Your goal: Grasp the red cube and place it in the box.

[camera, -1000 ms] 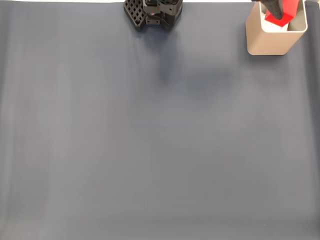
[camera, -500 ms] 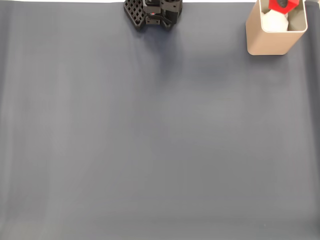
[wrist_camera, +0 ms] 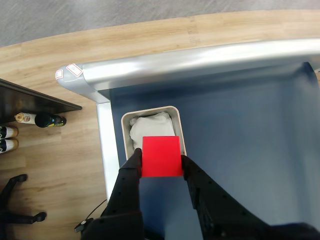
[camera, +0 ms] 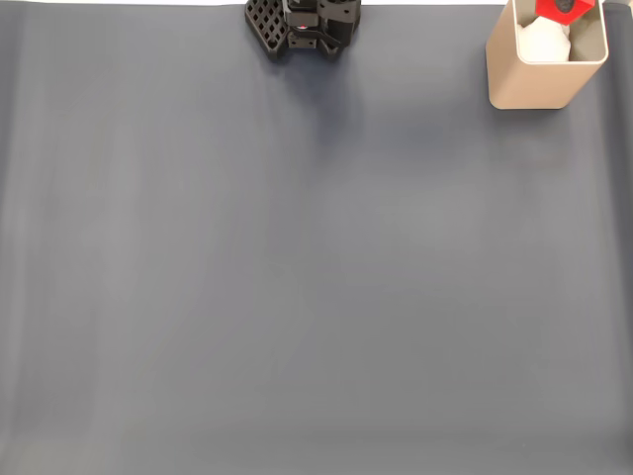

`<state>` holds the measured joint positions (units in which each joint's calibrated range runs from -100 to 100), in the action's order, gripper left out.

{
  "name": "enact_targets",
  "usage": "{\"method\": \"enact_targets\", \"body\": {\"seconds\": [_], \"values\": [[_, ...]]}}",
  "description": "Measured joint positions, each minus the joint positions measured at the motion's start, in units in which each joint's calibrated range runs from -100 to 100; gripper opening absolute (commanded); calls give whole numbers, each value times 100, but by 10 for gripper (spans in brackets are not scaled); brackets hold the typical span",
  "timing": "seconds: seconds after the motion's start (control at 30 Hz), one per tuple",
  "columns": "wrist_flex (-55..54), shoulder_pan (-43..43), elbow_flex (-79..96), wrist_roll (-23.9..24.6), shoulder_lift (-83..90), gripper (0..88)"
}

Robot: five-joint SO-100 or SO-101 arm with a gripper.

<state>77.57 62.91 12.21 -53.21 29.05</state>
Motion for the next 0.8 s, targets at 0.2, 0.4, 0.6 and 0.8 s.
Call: {"method": "enact_targets", "body": {"seconds": [0.2, 0.4, 0.6, 0.8], "values": [[-80, 0, 0, 0, -139, 1], [-207, -22, 0, -29, -217, 1], [-374, -104, 0, -54, -252, 1], [-485, -134, 0, -59, -304, 3]]}}
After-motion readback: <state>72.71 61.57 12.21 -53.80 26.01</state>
